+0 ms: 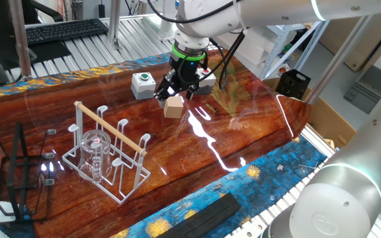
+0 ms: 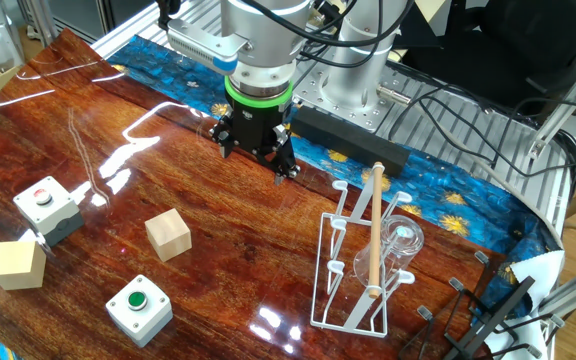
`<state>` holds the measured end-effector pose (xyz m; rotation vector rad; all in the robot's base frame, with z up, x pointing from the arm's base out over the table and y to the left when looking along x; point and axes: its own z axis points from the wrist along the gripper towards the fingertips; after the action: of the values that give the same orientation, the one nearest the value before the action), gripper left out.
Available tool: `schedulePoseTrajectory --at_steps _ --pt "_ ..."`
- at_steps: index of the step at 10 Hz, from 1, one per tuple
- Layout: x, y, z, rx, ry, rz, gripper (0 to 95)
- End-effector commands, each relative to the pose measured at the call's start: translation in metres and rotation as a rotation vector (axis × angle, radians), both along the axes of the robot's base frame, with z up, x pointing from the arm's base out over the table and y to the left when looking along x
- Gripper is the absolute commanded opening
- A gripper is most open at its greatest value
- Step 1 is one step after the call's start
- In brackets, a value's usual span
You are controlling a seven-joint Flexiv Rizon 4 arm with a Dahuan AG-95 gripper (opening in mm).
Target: Take the cup off the cup rack
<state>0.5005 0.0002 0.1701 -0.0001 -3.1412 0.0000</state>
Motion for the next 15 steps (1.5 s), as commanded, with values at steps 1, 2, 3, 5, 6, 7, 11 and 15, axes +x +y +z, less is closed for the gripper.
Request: schedulePoseTrajectory --at_steps 1,2,3,5,6,7,11,15 --pt "-0.0005 -0.0002 -0.0001 0.071 -0.011 0.028 0.0" --pt "-0.0005 -0.0001 -0.0001 0.075 -0.01 0.028 0.0" --pt "-0.0005 0.0 -0.0001 0.076 -0.007 0.028 0.0" --pt "-0.0008 0.0001 -0.0001 0.081 0.0 0.028 0.0" --pt "-0.0009 0.0001 -0.0001 0.082 -0.001 0.031 0.0" --pt "-0.0009 0.0006 0.0001 0.082 -0.001 0.032 0.0" --pt "-0.0013 0.0012 0.0008 0.081 0.0 0.026 0.0" --pt "-0.0013 0.0013 0.0008 0.082 0.001 0.028 0.0"
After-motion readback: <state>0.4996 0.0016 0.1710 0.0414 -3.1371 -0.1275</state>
